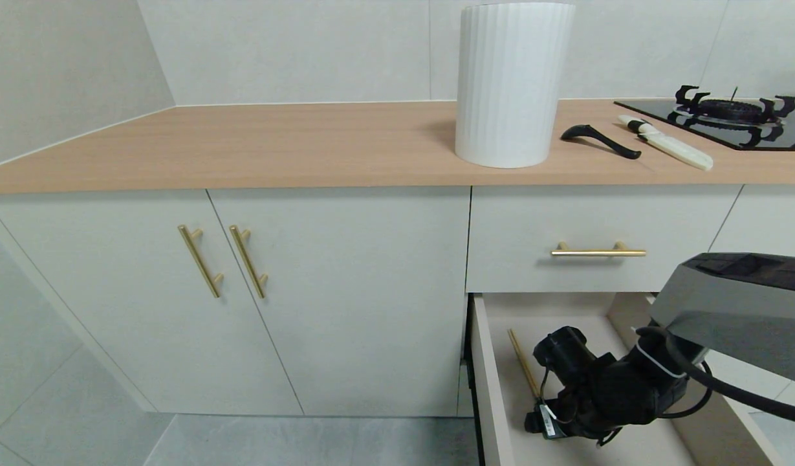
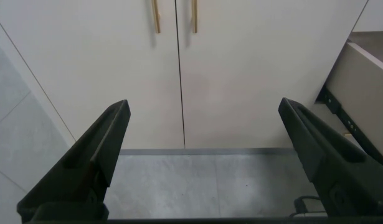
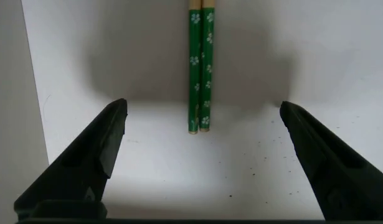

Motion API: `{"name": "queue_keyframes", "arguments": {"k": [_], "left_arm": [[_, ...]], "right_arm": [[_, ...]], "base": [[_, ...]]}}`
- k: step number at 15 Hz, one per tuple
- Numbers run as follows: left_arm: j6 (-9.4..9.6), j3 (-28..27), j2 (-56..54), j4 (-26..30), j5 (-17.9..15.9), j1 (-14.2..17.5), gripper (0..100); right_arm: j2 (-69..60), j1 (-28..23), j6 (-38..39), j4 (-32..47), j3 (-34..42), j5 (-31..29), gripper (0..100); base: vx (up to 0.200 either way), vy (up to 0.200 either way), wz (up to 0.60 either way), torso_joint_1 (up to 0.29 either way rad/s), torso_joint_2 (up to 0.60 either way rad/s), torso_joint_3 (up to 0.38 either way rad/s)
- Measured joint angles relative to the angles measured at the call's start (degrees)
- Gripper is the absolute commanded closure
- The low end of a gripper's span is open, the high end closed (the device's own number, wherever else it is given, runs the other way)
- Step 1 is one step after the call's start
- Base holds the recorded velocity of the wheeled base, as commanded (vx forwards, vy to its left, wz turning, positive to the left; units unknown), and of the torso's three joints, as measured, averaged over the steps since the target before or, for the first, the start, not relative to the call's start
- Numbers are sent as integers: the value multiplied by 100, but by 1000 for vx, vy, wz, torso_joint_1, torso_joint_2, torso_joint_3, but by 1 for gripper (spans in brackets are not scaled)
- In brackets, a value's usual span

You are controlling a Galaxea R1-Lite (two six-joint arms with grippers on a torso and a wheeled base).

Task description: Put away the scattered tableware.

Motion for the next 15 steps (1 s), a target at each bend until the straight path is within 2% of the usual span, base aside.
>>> {"name": "queue_keyframes", "arguments": {"k": [10,15], "left_arm": [[2,0,0,0,0,0,0],[2,0,0,0,0,1,0]], "right_arm": [[-2039,-94,-29,-50,311,-936,0],[-3095,-201,-213,-78,361,-1051,0]], "base": [[0,0,0,0,0,0],[0,0,0,0,0,0]]}}
